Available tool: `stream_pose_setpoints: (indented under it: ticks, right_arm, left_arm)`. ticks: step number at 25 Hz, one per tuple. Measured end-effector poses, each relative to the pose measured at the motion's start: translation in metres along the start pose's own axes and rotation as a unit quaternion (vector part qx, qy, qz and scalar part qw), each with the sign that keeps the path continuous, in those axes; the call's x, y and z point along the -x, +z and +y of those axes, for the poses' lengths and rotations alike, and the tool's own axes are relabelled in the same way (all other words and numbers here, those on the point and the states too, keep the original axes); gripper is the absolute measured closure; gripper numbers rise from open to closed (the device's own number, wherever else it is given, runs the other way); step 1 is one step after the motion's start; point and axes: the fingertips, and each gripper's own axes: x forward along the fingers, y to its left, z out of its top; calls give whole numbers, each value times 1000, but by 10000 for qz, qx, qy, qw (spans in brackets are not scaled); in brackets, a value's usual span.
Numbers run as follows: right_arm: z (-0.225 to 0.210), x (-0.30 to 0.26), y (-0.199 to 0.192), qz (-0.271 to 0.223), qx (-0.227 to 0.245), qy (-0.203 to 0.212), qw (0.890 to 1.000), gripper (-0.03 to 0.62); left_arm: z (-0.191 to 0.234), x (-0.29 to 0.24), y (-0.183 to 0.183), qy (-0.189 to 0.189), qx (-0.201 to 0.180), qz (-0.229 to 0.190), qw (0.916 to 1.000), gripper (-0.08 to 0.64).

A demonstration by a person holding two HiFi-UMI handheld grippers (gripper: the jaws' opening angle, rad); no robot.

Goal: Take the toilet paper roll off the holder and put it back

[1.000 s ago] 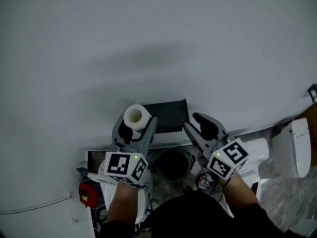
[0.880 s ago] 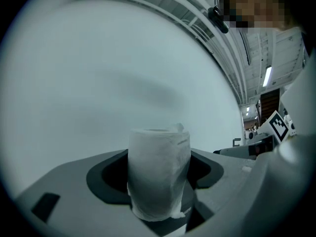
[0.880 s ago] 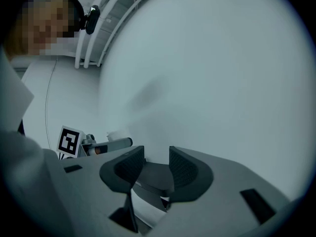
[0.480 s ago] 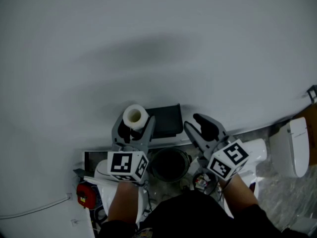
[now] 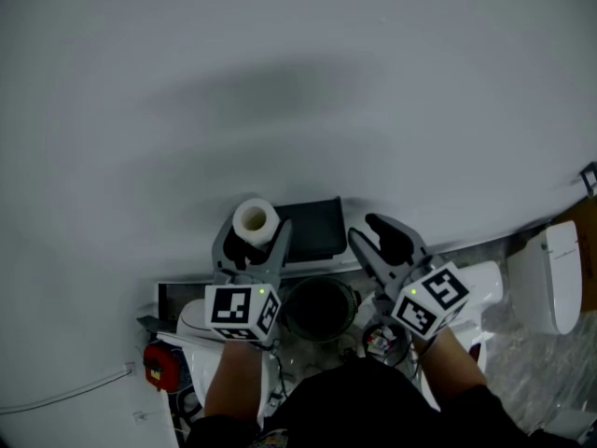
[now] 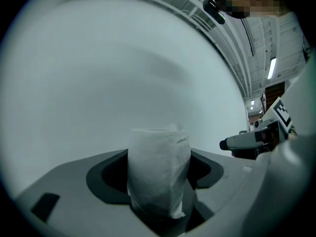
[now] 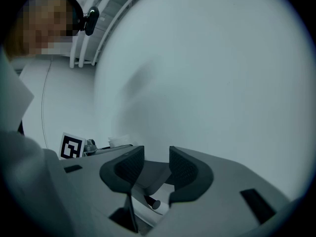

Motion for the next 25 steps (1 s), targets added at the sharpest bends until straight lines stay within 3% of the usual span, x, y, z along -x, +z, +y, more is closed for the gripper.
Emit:
stream_pose_setpoints:
  ticks: [12,25]
  right_arm:
    - [4,-4,-2,30,-4,19,10000,433]
    - [52,-4,-3,-22,112,156,9998,431]
  left_arm:
    - [0,5,8,-61,-73,-220,9997,235]
    - [12,62,22,-24,-71,-393,9992,224]
